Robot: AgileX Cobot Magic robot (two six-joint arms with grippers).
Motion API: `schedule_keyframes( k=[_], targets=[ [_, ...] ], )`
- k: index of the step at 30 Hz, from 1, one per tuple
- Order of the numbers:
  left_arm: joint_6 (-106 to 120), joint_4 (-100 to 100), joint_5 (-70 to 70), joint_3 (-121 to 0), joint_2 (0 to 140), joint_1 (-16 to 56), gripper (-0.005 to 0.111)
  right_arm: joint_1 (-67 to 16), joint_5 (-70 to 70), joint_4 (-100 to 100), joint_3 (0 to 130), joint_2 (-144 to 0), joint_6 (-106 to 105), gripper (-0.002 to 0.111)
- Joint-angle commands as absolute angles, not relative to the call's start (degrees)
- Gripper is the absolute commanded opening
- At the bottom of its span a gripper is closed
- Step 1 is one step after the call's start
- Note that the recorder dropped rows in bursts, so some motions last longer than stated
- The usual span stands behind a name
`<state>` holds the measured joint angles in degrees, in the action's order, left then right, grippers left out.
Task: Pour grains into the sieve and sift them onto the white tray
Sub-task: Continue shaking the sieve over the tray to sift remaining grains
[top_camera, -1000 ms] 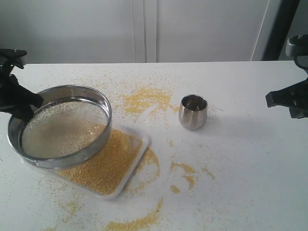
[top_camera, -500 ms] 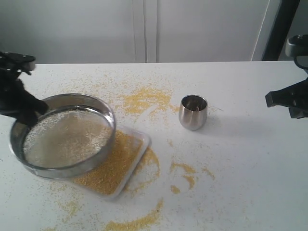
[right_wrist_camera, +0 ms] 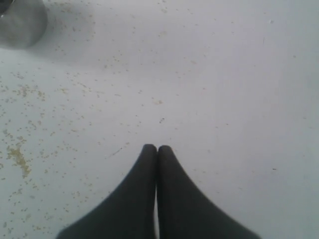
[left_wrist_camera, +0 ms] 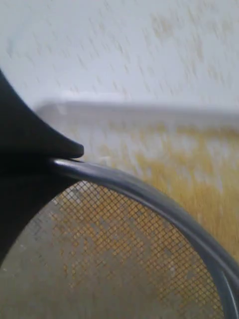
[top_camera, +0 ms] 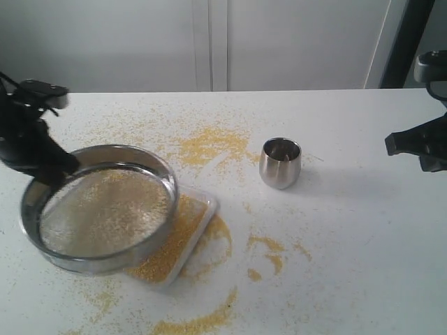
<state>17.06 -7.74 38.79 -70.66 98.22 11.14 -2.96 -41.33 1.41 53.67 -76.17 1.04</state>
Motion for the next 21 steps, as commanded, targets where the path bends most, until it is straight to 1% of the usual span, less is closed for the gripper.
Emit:
schedule_keyframes(
  k=[1,2,4,7,9,12,14,15,17,21],
  targets=[
    [20.16,-10.77,39.09,-70.73,97.36,17.06,0.0,-2.87,-40.61,1.7,53.58,-75.81,1.25,0.0],
    [18.75,-8.5,38.51,-70.73,97.36,15.8,0.0,-2.87,-40.61,1.7,53.58,-75.81,1.25,0.0],
    [14.61,-4.82,38.41,-70.73,97.46,10.37,0.0,-2.87,-40.61,1.7,53.58,-75.81,1.25,0.0],
    [10.97,-7.86,39.54,-70.73,97.34,2.98,0.0,-2.87,-40.61,1.7,53.58,-75.81,1.49,0.0],
    [15.03,-11.35,40.28,-70.73,97.34,3.57,0.0,-2.87,-40.61,1.7,53.58,-75.81,2.59,0.0],
    [20.02,-16.52,39.28,-70.73,97.34,10.0,0.0,-2.87,-40.61,1.7,53.58,-75.81,2.51,0.0],
    [22.61,-14.42,37.61,-70.73,97.34,14.73,0.0,-2.87,-40.61,1.7,53.58,-75.81,2.51,0.0],
    [22.26,-12.84,36.91,-70.73,97.34,15.62,0.0,-2.87,-40.61,1.7,53.58,-75.81,2.51,0.0],
    [19.34,-10.05,35.57,-70.73,97.34,14.0,0.0,-2.87,-40.61,1.7,53.58,-75.81,2.51,0.0],
    [11.85,-8.72,36.21,-70.73,97.53,3.64,0.0,-2.87,-40.61,1.7,53.58,-75.81,2.51,0.0]
  ],
)
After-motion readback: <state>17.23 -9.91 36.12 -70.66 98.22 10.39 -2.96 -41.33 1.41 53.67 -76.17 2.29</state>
